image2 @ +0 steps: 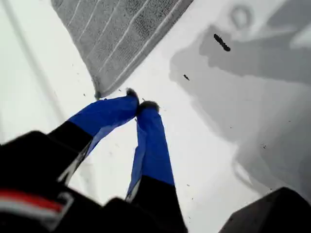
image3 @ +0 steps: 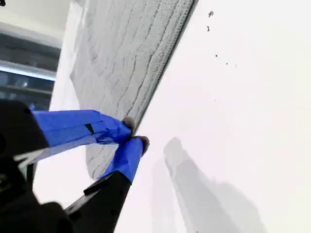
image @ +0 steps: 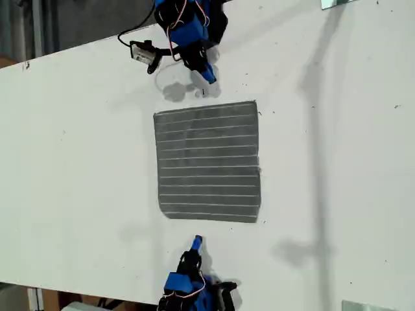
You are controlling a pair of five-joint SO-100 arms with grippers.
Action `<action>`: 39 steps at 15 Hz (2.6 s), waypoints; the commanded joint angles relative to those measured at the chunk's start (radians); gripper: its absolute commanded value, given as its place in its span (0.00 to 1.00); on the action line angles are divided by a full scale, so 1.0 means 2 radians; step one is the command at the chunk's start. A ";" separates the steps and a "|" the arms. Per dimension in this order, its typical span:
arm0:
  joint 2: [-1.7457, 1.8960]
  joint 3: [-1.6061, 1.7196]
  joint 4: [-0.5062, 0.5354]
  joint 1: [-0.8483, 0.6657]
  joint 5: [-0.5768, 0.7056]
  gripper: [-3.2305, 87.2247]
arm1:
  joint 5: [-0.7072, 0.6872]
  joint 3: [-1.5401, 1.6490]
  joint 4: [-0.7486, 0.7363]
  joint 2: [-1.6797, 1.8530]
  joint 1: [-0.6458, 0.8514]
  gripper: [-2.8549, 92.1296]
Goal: Grasp corners of a square towel and fold twice.
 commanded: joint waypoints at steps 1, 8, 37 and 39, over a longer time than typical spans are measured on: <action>0.002 -0.002 -0.002 0.029 -0.252 0.04 | -0.034 -0.033 0.017 0.003 0.084 0.17; 0.002 -0.008 0.022 0.013 -0.291 0.09 | -0.029 -0.018 0.008 0.003 0.064 0.18; -0.211 -0.197 0.037 0.087 -0.324 0.24 | -0.121 -0.632 -0.191 -1.051 -0.120 0.03; -0.466 -0.348 0.025 0.115 -0.314 0.25 | -0.122 -0.632 -0.188 -1.052 -0.119 0.03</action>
